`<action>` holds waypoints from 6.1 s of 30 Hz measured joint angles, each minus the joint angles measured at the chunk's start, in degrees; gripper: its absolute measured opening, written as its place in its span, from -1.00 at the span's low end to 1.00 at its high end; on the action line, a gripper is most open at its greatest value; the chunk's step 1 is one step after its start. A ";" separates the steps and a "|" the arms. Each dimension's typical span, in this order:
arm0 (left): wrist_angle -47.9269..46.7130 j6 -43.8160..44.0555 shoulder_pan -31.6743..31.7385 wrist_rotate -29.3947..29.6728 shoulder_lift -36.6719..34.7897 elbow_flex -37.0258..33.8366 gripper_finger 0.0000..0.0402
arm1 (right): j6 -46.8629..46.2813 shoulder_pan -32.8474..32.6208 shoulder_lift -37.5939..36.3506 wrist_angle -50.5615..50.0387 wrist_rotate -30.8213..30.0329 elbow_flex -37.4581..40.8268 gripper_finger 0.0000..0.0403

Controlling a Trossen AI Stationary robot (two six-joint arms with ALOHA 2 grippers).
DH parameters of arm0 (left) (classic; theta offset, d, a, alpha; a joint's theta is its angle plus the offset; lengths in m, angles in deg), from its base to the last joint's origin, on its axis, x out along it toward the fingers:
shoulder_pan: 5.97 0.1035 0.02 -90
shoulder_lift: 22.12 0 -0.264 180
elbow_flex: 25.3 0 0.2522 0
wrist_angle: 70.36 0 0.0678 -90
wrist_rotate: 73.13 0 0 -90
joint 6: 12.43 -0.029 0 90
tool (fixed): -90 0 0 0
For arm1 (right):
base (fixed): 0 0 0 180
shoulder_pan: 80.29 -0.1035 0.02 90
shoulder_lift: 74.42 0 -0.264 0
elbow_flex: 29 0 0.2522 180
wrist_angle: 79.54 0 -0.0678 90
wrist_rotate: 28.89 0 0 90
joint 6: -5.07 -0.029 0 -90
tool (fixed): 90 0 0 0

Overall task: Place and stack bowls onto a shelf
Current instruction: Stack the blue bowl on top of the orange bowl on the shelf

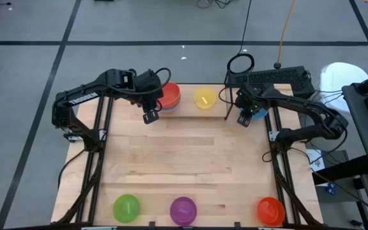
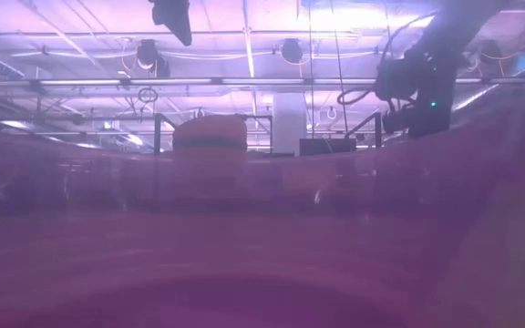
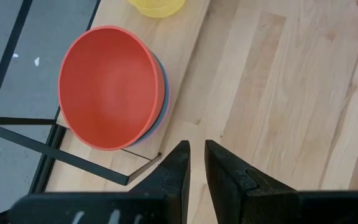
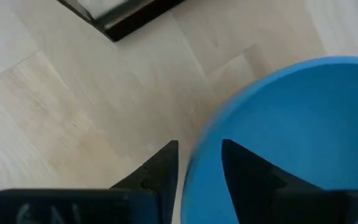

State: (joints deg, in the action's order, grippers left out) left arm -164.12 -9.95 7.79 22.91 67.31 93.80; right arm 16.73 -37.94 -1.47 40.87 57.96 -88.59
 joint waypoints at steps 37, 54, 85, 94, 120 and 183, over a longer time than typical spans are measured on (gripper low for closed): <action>-2.55 1.14 0.02 0.09 0.02 -0.02 -0.72 | 1.16 -8.49 -8.37 -20.00 -10.25 -40.51 -1.00; -5.47 12.33 0.26 10.58 -5.14 -0.02 -0.72 | 8.86 -22.71 19.64 -14.51 -10.12 -64.20 -1.00; -9.03 19.78 0.02 10.47 -10.78 -0.02 -0.72 | 18.06 -25.89 39.80 -3.72 15.45 -73.40 -1.00; -9.84 20.15 0.02 10.43 -10.78 -0.02 -0.72 | 20.45 -25.89 41.83 -4.87 15.50 -72.99 -1.00; -9.99 19.74 0.00 10.34 -10.78 -0.02 -0.72 | 25.09 -25.91 44.80 -0.86 14.05 -72.76 -0.70; -10.01 17.18 0.02 9.92 -10.75 -0.02 -0.72 | 32.15 -24.20 40.45 4.24 12.39 -67.75 -1.00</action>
State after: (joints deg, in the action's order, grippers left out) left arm -174.14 7.23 7.81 32.83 56.55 93.78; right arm 48.87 -62.14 38.98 45.11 70.35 -156.33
